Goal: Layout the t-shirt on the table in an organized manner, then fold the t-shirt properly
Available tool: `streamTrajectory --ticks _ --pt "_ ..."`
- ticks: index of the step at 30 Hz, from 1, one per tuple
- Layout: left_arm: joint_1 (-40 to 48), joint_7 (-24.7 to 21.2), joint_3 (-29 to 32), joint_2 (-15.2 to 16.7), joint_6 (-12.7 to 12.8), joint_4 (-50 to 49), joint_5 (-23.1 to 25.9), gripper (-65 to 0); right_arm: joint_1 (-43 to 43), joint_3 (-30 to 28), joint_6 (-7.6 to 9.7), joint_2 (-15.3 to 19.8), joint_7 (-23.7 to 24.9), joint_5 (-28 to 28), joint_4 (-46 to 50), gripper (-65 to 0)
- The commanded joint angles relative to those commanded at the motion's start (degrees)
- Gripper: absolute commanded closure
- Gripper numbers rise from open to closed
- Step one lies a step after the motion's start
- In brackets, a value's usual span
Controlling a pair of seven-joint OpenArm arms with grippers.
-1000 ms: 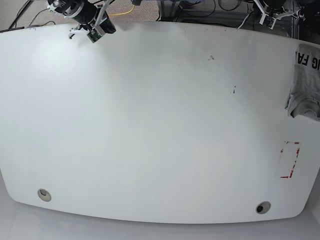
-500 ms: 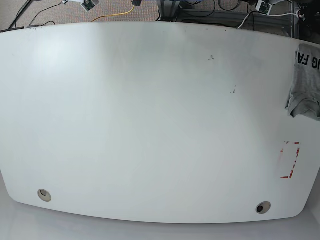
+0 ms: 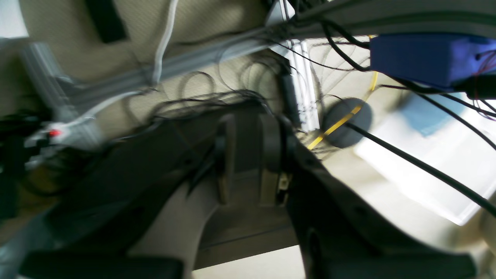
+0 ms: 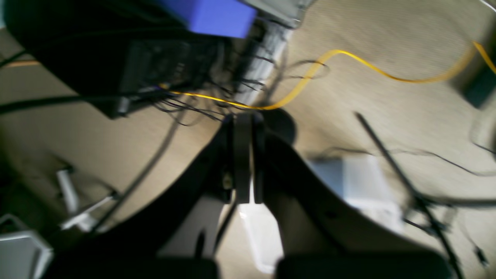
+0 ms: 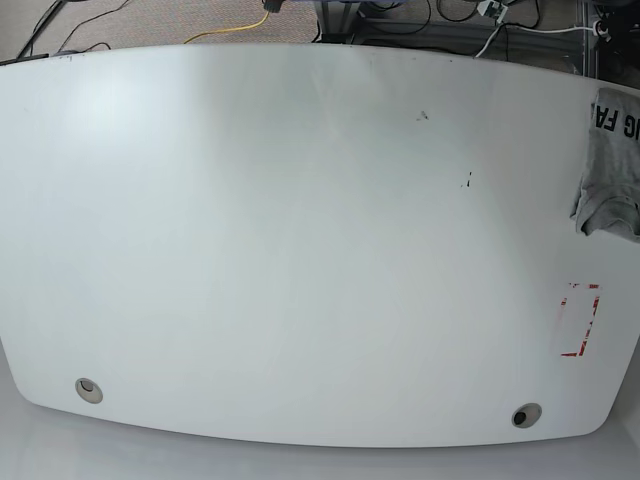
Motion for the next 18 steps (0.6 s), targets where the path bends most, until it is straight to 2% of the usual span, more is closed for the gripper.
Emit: streamTrajectory --ticks 1,6,10,16,18 --pt "-0.79 -0.18 0.26 0.00 0.00 -1.49 0.18 -9.3 1.23 -0.53 -0.04 0.00 0.62 0.00 -2.29 -0.5" --pt "-6.68 -0.26 0.44 -0.35 0.09 -9.93 1.32 -9.3 6.51 -3.34 -3.21 0.26 4.04 0.00 -12.84 -0.5" --pt "-11.16 -0.44 1.14 -1.23 0.09 -17.85 3.52 -9.3 10.46 -5.45 -5.14 0.26 4.31 0.00 -18.99 -0.5" --pt "-17.67 -0.44 1.58 -2.11 0.26 -27.43 3.69 -9.3 15.56 -5.89 -6.73 -0.09 4.31 0.00 -25.85 -0.5" --pt "-20.04 -0.44 1.67 -2.46 1.32 -31.03 3.78 -9.3 17.93 -5.89 -7.34 -0.79 4.31 -0.09 -28.92 -0.5"
